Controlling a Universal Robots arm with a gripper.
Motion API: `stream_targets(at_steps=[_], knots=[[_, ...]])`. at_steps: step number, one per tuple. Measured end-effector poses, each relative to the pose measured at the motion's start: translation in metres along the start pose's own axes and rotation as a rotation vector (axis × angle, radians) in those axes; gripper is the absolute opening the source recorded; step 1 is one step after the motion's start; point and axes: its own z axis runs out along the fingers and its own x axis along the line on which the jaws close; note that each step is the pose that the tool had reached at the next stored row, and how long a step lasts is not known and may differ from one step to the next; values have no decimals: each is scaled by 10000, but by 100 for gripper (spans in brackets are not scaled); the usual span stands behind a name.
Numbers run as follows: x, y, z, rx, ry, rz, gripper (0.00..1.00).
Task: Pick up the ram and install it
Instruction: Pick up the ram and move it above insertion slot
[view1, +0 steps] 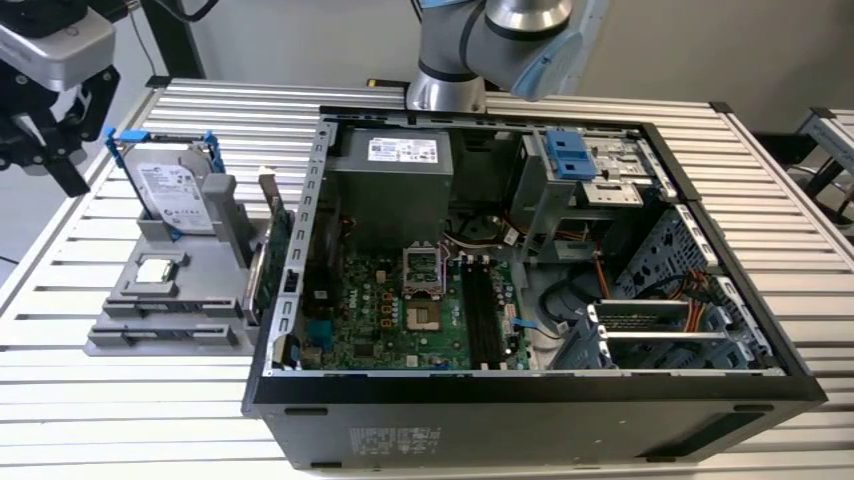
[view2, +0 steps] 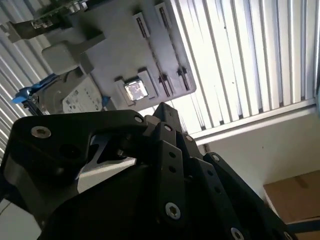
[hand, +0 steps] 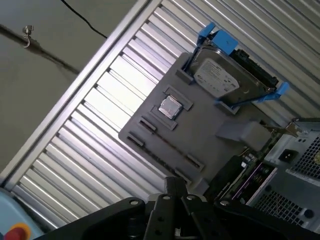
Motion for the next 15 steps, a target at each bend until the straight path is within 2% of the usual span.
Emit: stream_targets(at_steps=[15], knots=[[0,0,0,-49,145,-2705,0]])
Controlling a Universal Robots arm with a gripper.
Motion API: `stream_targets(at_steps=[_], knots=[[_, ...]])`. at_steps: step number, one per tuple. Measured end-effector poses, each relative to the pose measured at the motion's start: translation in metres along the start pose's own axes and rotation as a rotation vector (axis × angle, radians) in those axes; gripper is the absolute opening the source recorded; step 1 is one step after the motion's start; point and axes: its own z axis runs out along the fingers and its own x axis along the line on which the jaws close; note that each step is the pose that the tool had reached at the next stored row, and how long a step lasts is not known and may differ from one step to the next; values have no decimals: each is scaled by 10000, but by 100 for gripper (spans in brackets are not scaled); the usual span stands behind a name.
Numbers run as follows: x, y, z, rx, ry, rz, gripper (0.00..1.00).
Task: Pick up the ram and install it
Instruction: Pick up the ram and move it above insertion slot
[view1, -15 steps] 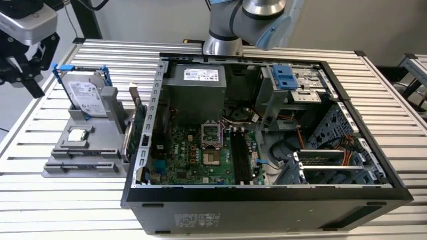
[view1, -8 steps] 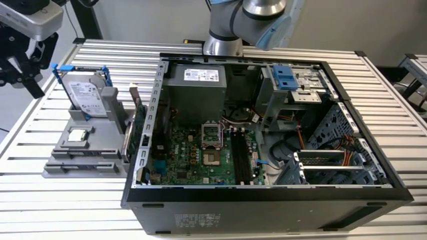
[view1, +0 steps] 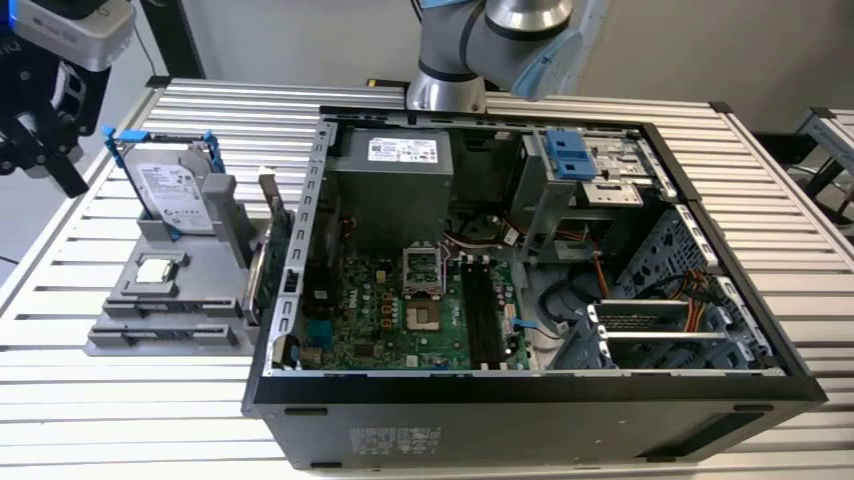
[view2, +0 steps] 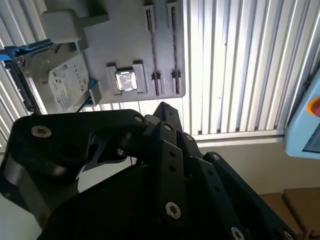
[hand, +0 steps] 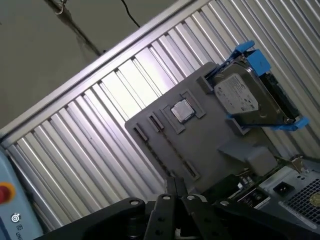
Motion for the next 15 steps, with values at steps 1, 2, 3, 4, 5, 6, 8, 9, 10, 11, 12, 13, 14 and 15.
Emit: stream_targets(at_steps=[1,2,3,4,5,6,8,9,10,11,12,13,14,15], knots=[[0,0,0,-3,11,-186,0],[0,0,0,-7,19,-366,0],[0,0,0,-10,30,-543,0],[0,0,0,-13,38,-708,0],[0,0,-1,-11,44,-869,0],[0,-1,0,-7,47,-1017,0],[0,-1,0,15,45,-1321,0],[0,0,-1,35,40,-1463,0],[0,0,-1,59,31,-1601,0],[0,0,-1,83,22,-1729,0],[0,0,0,106,11,-1860,0],[0,0,0,132,0,-1989,0],[0,0,0,157,-11,-2103,0],[0,0,0,187,-24,-2226,0]])
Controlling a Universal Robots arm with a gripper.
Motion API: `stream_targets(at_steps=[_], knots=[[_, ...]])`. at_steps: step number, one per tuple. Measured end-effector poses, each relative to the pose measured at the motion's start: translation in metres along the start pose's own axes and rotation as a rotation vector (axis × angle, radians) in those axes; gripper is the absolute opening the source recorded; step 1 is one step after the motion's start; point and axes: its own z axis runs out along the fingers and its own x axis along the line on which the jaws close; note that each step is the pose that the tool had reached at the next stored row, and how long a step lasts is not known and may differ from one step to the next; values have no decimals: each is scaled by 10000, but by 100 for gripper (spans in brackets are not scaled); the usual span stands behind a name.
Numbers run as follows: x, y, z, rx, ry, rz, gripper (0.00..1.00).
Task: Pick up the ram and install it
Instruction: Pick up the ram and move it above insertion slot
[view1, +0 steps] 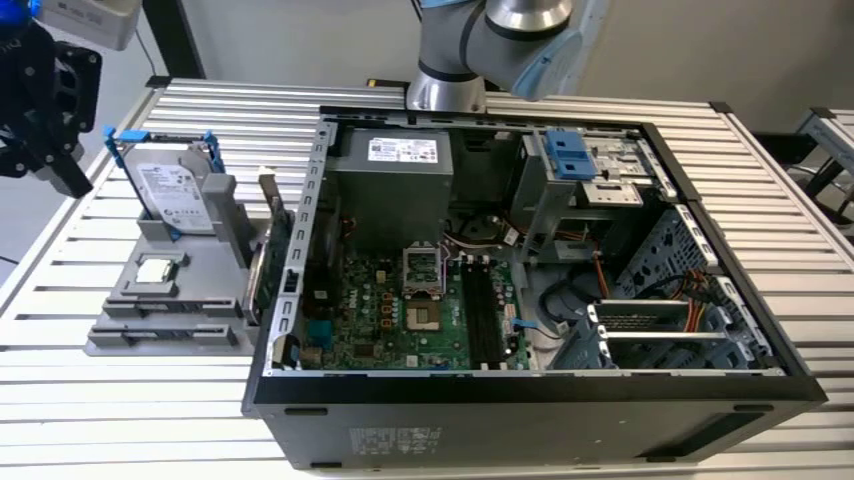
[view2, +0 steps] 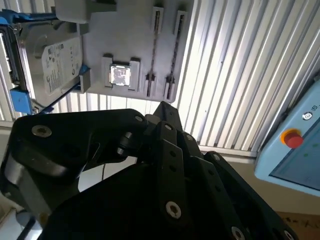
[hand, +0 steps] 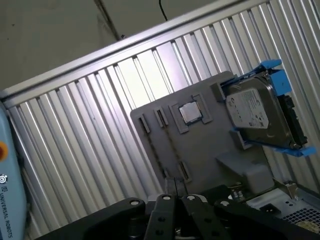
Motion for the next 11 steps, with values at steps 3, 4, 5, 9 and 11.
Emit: stream_targets(at_steps=[3,4,5,9,11], knots=[[0,0,-1,90,-31,-338,0],[0,0,-1,110,-38,-420,0],[0,-1,0,116,-41,-476,0],[0,1,0,110,-36,-700,0],[0,1,1,104,-33,-892,0]])
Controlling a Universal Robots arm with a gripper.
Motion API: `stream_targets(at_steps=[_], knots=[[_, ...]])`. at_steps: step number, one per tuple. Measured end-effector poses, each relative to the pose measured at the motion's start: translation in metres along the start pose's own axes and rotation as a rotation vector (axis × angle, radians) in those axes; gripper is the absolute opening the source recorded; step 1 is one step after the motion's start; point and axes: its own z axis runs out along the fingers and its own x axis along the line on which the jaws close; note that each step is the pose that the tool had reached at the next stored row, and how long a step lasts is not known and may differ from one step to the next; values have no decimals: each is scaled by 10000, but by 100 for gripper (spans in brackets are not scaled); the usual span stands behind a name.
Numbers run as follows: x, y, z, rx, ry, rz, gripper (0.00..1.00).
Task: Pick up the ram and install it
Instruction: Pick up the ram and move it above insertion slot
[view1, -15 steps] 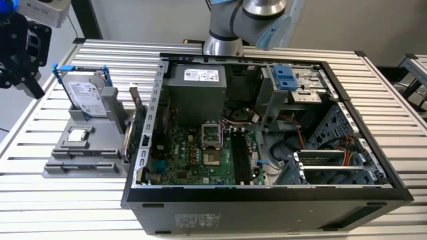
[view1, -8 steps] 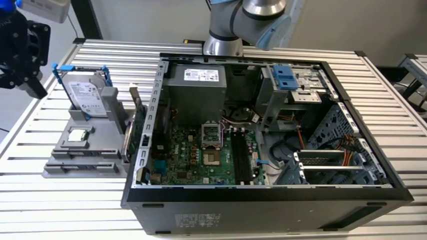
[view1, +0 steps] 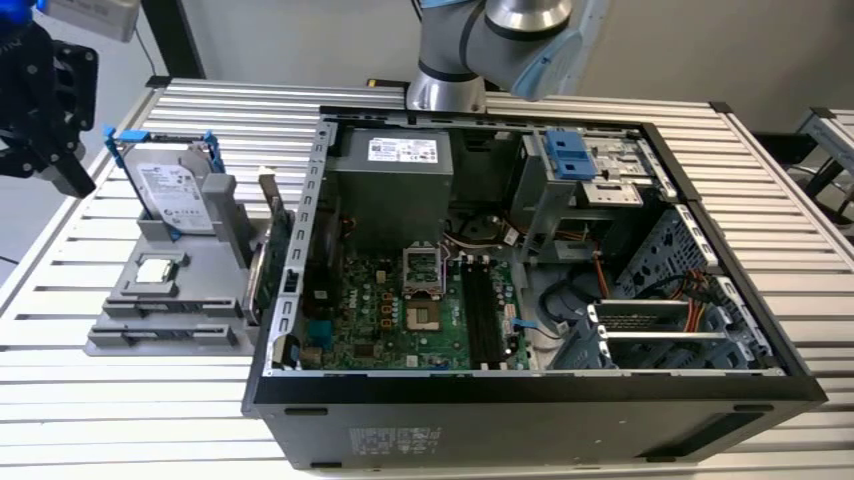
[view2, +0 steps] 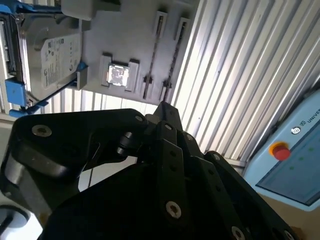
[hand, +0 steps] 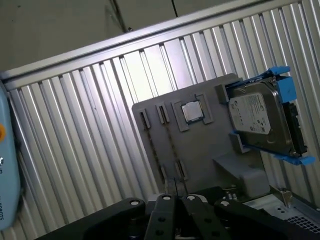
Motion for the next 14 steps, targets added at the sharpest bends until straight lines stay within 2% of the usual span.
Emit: stream_targets(at_steps=[7,14], knots=[[-1,0,-1,-39,19,-1070,0],[-1,0,-1,-67,31,-1886,0]])
